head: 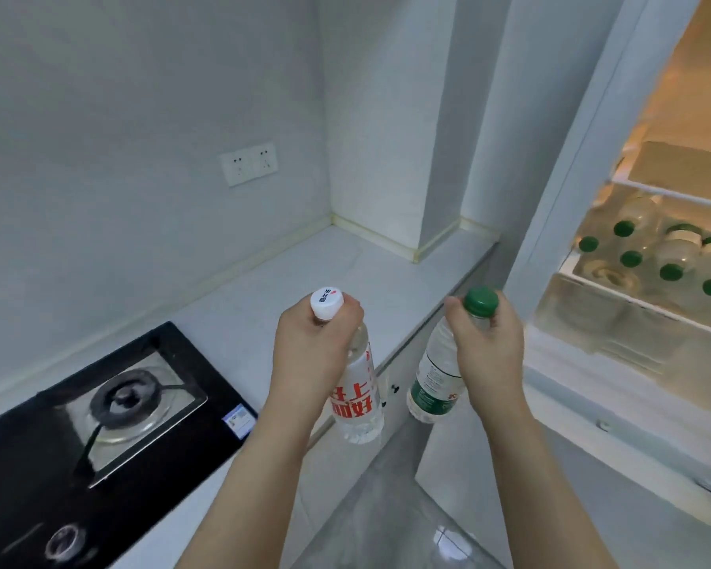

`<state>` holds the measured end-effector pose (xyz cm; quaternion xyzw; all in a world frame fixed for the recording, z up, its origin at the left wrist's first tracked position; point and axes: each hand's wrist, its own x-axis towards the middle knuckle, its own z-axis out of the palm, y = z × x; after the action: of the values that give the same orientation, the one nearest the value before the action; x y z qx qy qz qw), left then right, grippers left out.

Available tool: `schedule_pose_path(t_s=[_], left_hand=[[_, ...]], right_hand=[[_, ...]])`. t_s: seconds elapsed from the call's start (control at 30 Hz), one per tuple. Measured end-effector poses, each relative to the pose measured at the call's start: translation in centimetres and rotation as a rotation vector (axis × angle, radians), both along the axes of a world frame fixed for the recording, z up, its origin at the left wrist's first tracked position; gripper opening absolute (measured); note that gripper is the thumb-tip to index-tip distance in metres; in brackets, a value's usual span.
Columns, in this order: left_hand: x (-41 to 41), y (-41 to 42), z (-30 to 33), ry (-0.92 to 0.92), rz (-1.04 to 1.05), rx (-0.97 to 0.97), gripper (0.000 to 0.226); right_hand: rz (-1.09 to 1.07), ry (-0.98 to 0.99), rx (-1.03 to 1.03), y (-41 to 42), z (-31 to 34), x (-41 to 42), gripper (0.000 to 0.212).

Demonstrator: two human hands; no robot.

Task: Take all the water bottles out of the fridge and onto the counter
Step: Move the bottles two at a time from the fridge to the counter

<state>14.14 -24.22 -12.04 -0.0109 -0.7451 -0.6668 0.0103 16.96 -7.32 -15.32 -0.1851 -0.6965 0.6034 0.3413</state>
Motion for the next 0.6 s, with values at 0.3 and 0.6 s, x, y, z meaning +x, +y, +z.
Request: schedule_pose_path(t_s=[0.3, 0.6], left_hand=[[7.0, -11.1, -1.5, -0.129, 0.328, -0.027, 0.014], [14.0, -24.4, 0.4, -0.321, 0.436, 0.224, 0.008]], right_hand=[[0.366, -0.127, -0.029, -11.4, -2.0, 0.9, 0.007], [0.854, -0.278, 0.36, -23.9, 0.8, 4.5, 0.017]])
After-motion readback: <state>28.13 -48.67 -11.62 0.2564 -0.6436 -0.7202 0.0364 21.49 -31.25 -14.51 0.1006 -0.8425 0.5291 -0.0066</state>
